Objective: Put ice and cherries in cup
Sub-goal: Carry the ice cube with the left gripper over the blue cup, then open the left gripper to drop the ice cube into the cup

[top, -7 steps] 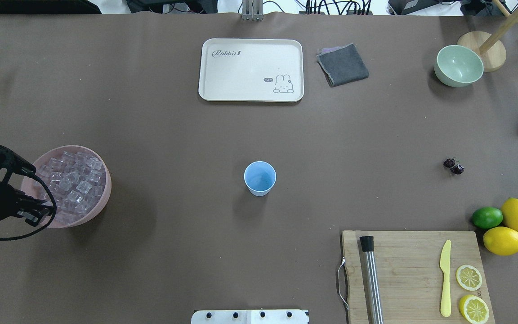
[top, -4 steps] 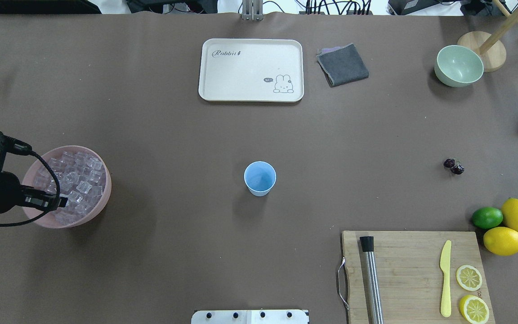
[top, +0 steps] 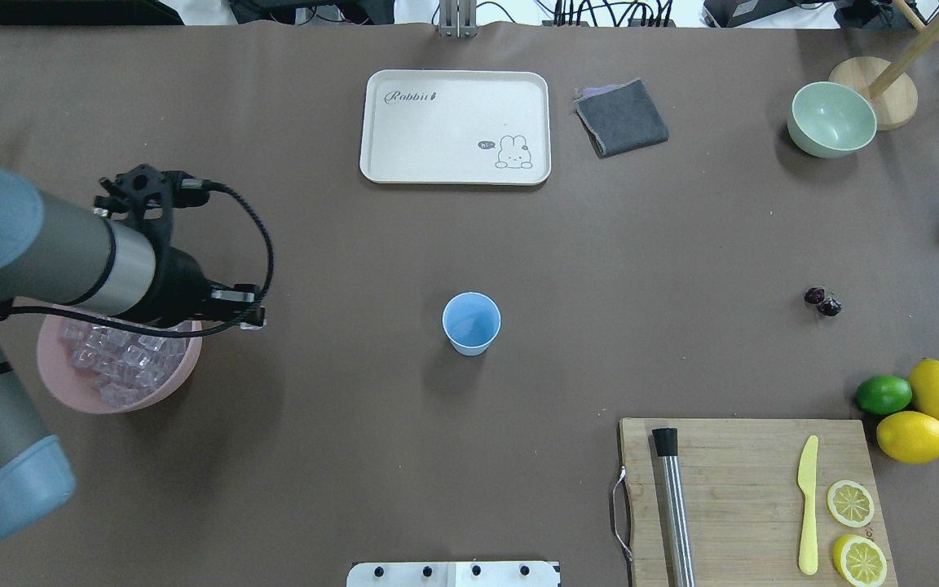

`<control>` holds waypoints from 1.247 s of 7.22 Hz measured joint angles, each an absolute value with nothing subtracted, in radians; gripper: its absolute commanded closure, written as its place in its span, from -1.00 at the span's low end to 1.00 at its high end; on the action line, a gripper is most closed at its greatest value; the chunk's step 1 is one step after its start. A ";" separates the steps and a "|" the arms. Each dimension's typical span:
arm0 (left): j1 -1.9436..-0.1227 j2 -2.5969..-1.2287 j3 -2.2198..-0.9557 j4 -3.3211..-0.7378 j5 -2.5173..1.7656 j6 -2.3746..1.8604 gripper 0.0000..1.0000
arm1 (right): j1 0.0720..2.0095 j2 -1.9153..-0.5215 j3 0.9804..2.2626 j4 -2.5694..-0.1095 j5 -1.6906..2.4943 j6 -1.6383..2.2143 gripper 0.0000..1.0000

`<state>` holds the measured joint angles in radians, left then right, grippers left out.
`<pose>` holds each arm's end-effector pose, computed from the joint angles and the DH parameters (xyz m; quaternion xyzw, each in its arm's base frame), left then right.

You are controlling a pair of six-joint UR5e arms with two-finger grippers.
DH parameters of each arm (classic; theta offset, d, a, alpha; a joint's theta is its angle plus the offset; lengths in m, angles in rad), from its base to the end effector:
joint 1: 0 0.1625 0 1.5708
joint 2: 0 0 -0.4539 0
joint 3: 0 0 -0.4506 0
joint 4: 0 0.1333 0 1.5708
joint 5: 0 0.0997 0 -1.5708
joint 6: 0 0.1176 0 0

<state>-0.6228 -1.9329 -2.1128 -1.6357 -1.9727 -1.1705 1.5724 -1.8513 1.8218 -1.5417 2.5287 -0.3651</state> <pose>0.4243 -0.4122 0.2119 0.0694 0.4844 -0.0039 0.8721 0.0378 -0.4244 0.6796 0.0838 -0.4532 -0.1603 0.8729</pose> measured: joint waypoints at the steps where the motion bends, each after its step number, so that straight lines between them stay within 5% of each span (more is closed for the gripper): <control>1: -0.576 -2.076 -2.073 -1.524 -1.921 -1.223 1.00 | 1.568 -1.849 1.822 -1.542 2.537 -0.364 -1.00; 5: -0.508 -2.366 -1.817 -1.494 -1.832 -1.288 1.00 | 1.542 -1.840 1.827 -1.542 2.550 -0.363 -1.00; 9: -0.457 -2.400 -1.694 -1.595 -1.739 -1.290 1.00 | 1.530 -1.839 1.829 -1.542 2.551 -0.362 -1.00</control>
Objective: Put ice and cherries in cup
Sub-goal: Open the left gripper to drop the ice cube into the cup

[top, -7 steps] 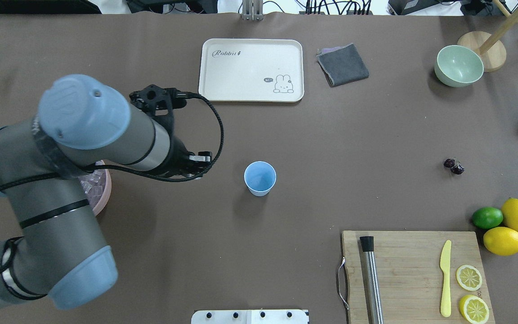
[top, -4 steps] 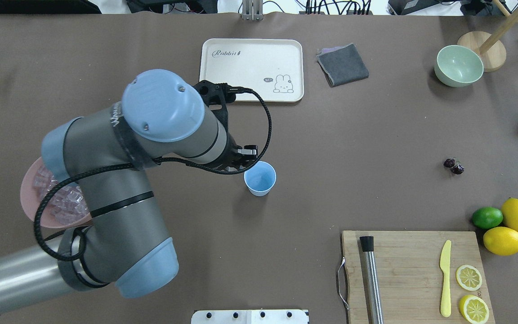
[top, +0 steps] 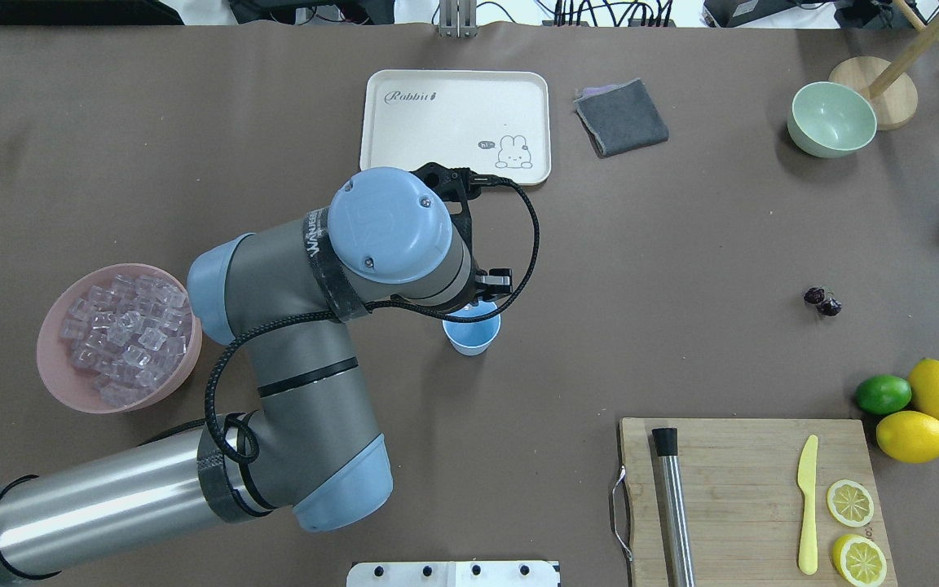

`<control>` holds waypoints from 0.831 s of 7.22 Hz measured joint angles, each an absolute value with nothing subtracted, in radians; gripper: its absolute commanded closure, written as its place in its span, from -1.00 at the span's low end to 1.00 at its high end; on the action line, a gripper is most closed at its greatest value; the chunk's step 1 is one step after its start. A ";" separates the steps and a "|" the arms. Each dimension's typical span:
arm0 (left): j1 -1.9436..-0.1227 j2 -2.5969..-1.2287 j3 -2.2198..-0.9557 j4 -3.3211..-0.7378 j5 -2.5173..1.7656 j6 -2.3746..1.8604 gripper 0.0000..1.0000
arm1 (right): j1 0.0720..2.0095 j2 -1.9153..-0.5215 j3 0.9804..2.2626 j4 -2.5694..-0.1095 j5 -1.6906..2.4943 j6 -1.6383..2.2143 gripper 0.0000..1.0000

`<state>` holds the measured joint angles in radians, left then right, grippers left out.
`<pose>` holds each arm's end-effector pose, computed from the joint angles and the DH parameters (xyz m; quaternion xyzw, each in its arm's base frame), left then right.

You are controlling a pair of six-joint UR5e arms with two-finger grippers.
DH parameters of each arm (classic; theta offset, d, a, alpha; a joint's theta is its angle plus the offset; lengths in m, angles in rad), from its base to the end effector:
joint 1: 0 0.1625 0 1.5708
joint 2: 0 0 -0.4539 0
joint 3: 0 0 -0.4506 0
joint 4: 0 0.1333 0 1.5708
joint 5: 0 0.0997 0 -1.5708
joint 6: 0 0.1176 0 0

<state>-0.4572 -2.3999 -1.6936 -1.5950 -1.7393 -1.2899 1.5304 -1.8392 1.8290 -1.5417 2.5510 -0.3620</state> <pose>0.6210 -0.4321 0.0845 0.0992 0.4626 -0.0382 0.8802 0.0182 -0.4322 0.6683 0.0836 -0.4633 -0.1807 0.8636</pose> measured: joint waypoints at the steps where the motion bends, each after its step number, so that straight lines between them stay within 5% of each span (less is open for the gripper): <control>1: -0.445 -2.401 -1.682 -1.608 -1.716 -1.290 0.80 | 1.529 -1.839 1.829 -1.542 2.551 -0.362 -1.00; 2: -0.434 -2.402 -1.677 -1.614 -1.691 -1.290 -0.15 | 1.529 -1.839 1.829 -1.542 2.551 -0.362 -1.00; 3: -0.429 -2.402 -1.677 -1.616 -1.679 -1.289 -0.53 | 1.528 -1.839 1.829 -1.542 2.551 -0.362 -1.00; 4: -0.427 -2.402 -1.677 -1.616 -1.674 -1.287 -0.77 | 1.528 -1.839 1.829 -1.542 2.551 -0.362 -1.00; 6: -0.429 -2.402 -1.682 -1.616 -1.672 -1.283 -0.65 | 1.527 -1.839 1.829 -1.542 2.550 -0.363 -1.00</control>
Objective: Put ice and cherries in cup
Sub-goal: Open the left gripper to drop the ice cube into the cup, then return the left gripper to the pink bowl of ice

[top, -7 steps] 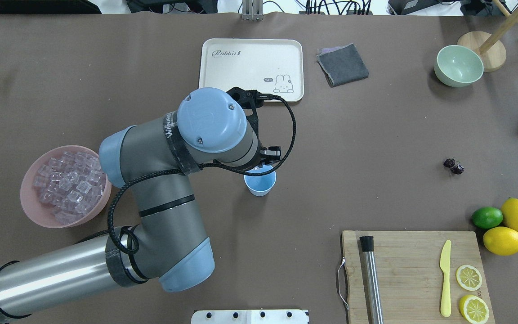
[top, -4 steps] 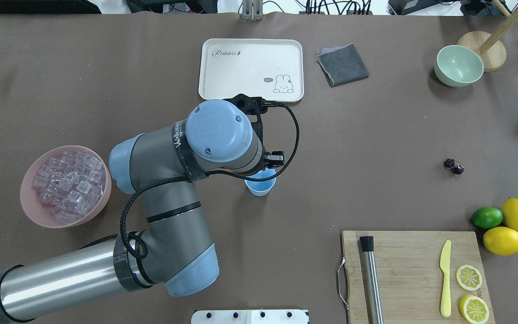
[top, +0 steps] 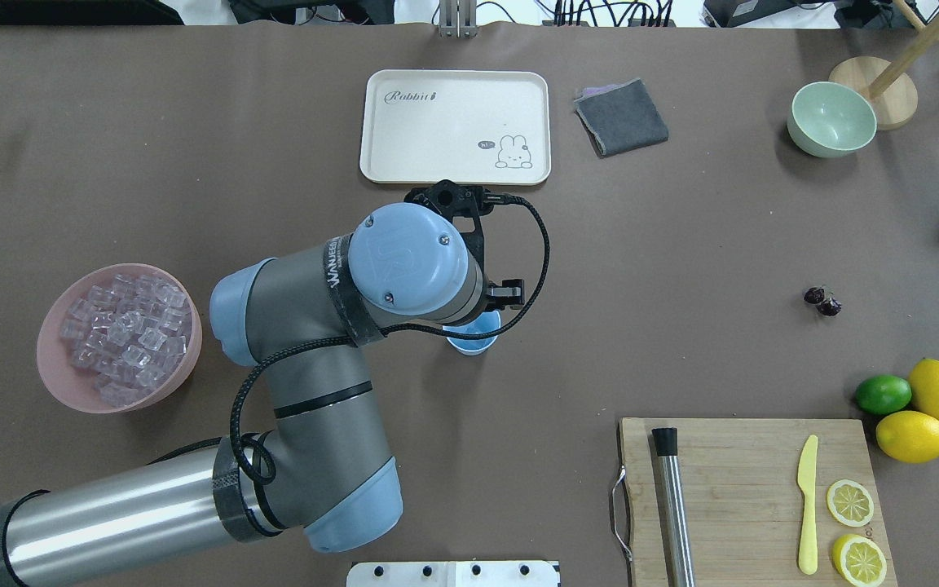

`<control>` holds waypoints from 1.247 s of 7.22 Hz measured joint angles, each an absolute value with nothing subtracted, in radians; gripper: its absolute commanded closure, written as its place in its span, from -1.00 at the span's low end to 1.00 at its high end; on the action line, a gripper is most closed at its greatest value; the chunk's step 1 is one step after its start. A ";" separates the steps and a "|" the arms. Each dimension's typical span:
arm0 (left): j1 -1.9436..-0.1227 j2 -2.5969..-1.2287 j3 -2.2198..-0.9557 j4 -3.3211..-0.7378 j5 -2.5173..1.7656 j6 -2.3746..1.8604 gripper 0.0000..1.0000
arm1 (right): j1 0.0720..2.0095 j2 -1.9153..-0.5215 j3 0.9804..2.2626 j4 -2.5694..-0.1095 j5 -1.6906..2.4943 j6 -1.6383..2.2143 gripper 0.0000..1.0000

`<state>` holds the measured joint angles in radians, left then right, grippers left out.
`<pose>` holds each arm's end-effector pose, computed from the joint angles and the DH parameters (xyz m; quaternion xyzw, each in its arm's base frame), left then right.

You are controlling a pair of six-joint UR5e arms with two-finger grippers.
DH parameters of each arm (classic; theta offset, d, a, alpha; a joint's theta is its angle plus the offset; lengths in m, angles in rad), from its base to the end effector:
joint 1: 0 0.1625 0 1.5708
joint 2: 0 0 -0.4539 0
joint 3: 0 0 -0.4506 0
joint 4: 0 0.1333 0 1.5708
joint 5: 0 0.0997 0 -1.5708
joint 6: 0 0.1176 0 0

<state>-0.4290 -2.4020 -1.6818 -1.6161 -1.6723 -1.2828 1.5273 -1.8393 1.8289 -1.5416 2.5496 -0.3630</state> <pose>0.6341 -0.4235 0.0852 0.1242 0.4589 -0.0380 0.8789 0.0169 -0.4322 0.6686 0.0830 -0.4628 -0.1825 0.8635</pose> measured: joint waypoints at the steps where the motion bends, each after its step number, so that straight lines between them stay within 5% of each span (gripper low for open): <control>1: -0.439 -2.392 -1.704 -1.612 -1.676 -1.279 -0.64 | 1.526 -1.839 1.829 -1.542 2.548 -0.363 -1.00; 9: -0.719 -1.636 -2.162 -1.723 -1.950 -0.659 -0.63 | 1.522 -1.829 1.824 -1.540 2.538 -0.355 -1.00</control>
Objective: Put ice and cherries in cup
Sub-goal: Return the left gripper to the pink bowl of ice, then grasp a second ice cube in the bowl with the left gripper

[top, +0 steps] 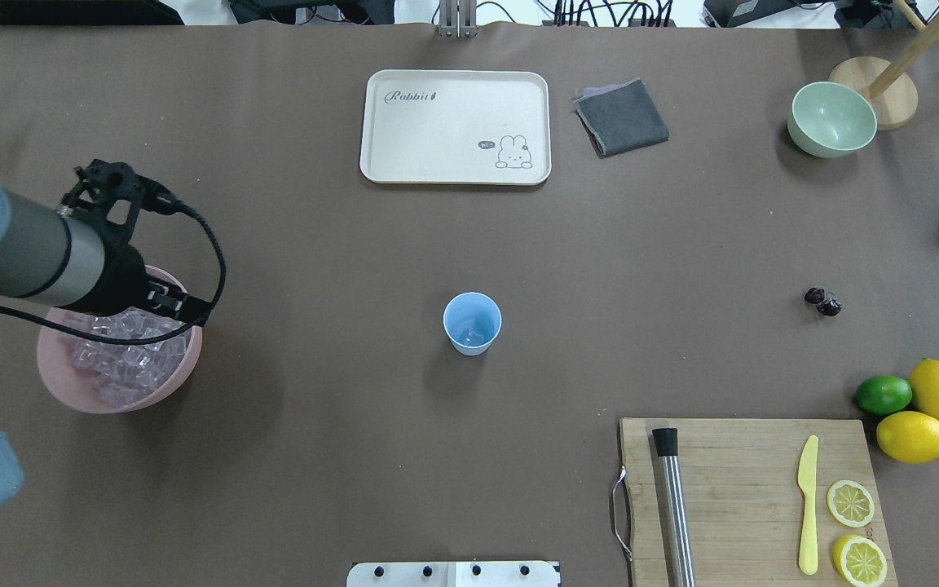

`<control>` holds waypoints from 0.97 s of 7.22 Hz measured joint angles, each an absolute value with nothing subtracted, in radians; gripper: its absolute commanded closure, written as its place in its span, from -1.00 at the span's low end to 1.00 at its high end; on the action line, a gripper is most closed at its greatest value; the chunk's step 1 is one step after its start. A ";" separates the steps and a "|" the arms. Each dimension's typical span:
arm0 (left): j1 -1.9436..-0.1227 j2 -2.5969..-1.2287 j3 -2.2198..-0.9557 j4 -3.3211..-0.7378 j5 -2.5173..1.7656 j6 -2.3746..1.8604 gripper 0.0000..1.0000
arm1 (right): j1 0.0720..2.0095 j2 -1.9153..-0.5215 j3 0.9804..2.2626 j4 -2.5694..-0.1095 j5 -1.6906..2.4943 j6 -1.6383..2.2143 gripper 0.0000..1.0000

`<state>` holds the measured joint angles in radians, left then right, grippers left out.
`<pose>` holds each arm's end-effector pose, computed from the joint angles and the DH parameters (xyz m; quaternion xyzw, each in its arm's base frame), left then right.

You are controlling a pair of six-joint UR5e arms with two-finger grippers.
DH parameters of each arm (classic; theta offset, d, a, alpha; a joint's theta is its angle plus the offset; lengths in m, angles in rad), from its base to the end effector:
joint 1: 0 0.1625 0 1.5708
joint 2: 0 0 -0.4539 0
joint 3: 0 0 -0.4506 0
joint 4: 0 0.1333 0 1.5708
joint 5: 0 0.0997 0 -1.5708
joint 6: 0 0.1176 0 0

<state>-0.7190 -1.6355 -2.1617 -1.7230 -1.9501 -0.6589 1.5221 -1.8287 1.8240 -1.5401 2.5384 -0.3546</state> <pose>0.3430 -0.4195 0.3442 0.1622 0.3908 0.1607 0.8917 0.0152 -0.4375 0.6676 0.0822 -0.4579 -0.1832 0.8660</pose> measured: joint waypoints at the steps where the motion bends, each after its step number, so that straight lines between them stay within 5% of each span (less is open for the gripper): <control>1: -0.733 -1.554 -2.156 -1.807 -1.976 -0.629 -0.57 | 1.522 -1.829 1.823 -1.540 2.538 -0.354 -1.00; 4: -0.735 -1.513 -2.098 -1.905 -1.981 -0.606 -0.26 | 1.523 -1.829 1.825 -1.540 2.540 -0.354 -1.00; 7: -0.723 -1.550 -2.066 -1.909 -1.962 -0.496 -0.24 | 1.523 -1.830 1.825 -1.540 2.540 -0.353 -1.00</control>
<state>-0.7225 -1.5501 -2.0661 -1.9093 -1.9616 -0.4962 1.5232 -1.8300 1.8254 -1.5401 2.5403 -0.3529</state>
